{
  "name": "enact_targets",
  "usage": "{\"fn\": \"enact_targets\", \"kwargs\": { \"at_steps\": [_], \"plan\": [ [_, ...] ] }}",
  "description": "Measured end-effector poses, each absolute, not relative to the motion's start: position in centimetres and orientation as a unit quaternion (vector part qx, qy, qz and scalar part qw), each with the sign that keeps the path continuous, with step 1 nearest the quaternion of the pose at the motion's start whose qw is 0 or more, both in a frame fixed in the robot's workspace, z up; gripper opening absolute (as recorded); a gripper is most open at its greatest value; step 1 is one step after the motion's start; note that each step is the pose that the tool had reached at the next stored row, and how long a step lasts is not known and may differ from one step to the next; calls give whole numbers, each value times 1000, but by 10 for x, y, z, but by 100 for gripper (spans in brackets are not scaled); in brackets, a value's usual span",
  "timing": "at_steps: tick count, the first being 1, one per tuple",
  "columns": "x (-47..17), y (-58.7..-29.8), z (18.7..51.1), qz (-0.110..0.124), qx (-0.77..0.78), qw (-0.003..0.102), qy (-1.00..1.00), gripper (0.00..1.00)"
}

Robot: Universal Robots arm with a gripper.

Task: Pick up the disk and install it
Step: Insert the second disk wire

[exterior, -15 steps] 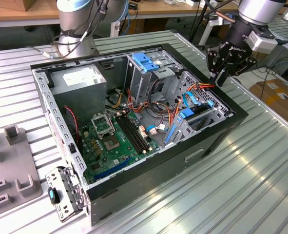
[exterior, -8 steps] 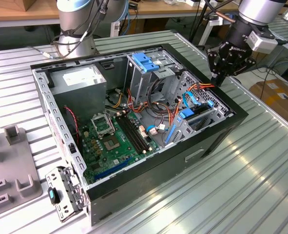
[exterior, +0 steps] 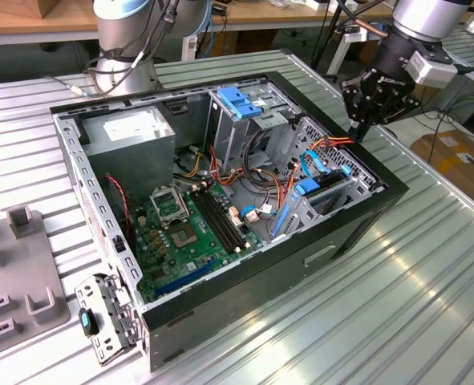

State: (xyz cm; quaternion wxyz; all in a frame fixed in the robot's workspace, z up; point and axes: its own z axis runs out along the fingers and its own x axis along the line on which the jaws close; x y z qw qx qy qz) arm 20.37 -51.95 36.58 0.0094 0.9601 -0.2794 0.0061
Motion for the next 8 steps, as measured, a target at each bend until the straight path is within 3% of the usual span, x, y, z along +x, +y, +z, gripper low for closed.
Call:
{"fn": "enact_targets", "kwargs": {
  "at_steps": [8],
  "plan": [
    [204, -520, 372, 6, 960, 9, -279, 16]
  ]
}}
